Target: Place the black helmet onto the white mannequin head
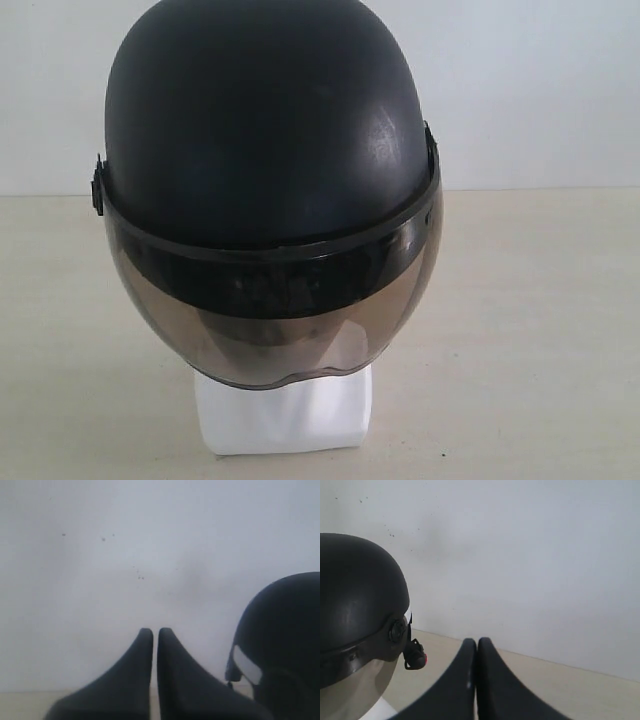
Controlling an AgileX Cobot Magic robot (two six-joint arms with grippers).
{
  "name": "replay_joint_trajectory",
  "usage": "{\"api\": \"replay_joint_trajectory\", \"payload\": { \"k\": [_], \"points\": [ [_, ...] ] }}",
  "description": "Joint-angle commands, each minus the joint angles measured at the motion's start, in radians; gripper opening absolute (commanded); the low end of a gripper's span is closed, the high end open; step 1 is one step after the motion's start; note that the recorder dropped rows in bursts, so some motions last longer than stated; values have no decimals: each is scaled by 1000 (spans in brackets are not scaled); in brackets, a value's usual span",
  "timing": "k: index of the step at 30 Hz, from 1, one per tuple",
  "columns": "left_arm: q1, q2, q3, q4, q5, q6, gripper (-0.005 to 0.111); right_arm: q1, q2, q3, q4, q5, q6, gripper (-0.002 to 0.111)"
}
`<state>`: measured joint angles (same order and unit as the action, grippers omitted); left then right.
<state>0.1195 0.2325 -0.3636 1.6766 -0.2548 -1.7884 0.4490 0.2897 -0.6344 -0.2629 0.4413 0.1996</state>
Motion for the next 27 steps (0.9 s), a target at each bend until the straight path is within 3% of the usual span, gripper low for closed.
{"api": "replay_joint_trajectory", "payload": {
  "k": [1, 23, 27],
  "points": [
    [0, -103, 7, -13, -90, -13, 4, 0, -95, 7, -4, 86, 7, 0],
    [0, -180, 7, -13, -111, -13, 4, -2, -171, 7, -12, 88, 7, 0],
    [0, -180, 7, -13, -115, -13, 4, -188, -183, 58, 49, 80, 5, 0]
  ]
}}
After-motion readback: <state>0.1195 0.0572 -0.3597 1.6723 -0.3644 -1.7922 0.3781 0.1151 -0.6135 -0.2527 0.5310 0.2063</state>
